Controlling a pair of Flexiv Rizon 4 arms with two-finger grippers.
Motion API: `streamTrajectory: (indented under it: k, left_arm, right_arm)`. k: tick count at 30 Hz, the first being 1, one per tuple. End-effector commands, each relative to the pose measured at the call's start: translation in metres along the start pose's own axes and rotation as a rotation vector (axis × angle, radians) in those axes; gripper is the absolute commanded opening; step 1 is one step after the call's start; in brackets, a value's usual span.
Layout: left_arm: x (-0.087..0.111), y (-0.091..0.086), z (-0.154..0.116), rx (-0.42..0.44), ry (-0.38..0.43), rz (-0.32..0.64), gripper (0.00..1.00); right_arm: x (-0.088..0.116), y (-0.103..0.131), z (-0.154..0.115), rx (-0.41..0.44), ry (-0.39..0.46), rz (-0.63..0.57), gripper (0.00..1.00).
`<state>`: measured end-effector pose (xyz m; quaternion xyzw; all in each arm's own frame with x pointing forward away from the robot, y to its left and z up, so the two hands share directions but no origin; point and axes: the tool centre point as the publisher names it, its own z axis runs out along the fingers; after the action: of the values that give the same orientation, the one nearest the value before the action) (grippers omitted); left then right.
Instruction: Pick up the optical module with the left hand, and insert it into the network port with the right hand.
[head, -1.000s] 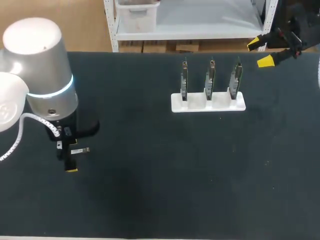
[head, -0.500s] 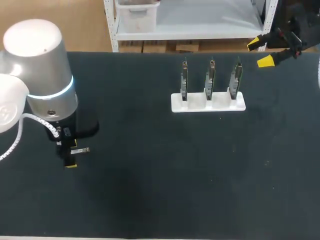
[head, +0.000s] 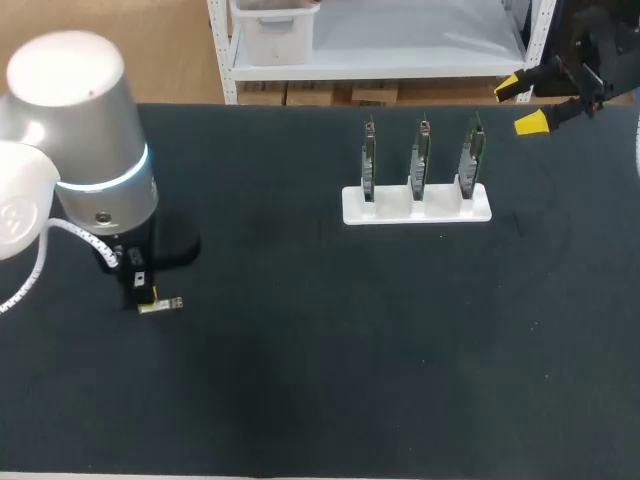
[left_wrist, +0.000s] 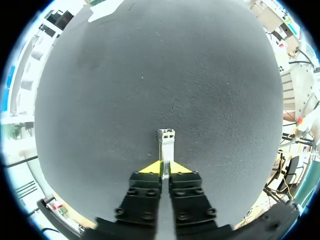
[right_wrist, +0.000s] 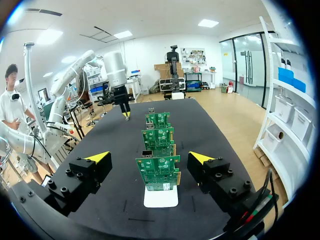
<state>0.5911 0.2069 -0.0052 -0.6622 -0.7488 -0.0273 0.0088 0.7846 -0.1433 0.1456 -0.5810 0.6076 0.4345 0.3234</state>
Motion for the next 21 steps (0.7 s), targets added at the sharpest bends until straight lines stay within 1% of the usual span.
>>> streamTrajectory:
  k: [1,5,7,8,9,10,18,21]
  left_arm:
    - [-0.003,0.007,-0.006,-0.011,0.002,0.005,0.00]
    - [-0.010,0.017,-0.015,-0.051,-0.013,0.016,0.00]
    - [-0.013,0.021,-0.017,-0.052,-0.023,0.021,0.00]
    - [-0.014,0.021,-0.017,-0.058,-0.022,0.036,0.14]
    - [-0.014,0.021,-0.017,-0.057,-0.022,0.037,0.38]
    - [-0.015,0.021,-0.018,-0.051,-0.012,0.046,1.00]
    - [-0.001,0.007,-0.009,-0.012,0.012,0.004,1.00]
    - [0.000,0.004,-0.008,-0.007,0.012,-0.008,1.00]
  right_arm:
    - [0.000,0.003,0.001,0.007,0.001,-0.001,1.00]
    - [0.000,0.003,0.001,0.007,0.001,-0.001,1.00]
    - [0.000,0.003,0.001,0.007,0.001,-0.001,1.00]
    - [0.000,0.003,0.001,0.007,0.001,-0.001,1.00]
    - [0.000,0.003,0.001,0.007,0.001,-0.001,1.00]
    - [0.000,0.003,0.001,0.007,0.001,-0.001,1.00]
    - [0.000,0.003,0.001,0.007,0.001,-0.001,1.00]
    - [0.000,0.003,0.001,0.007,0.001,-0.001,1.00]
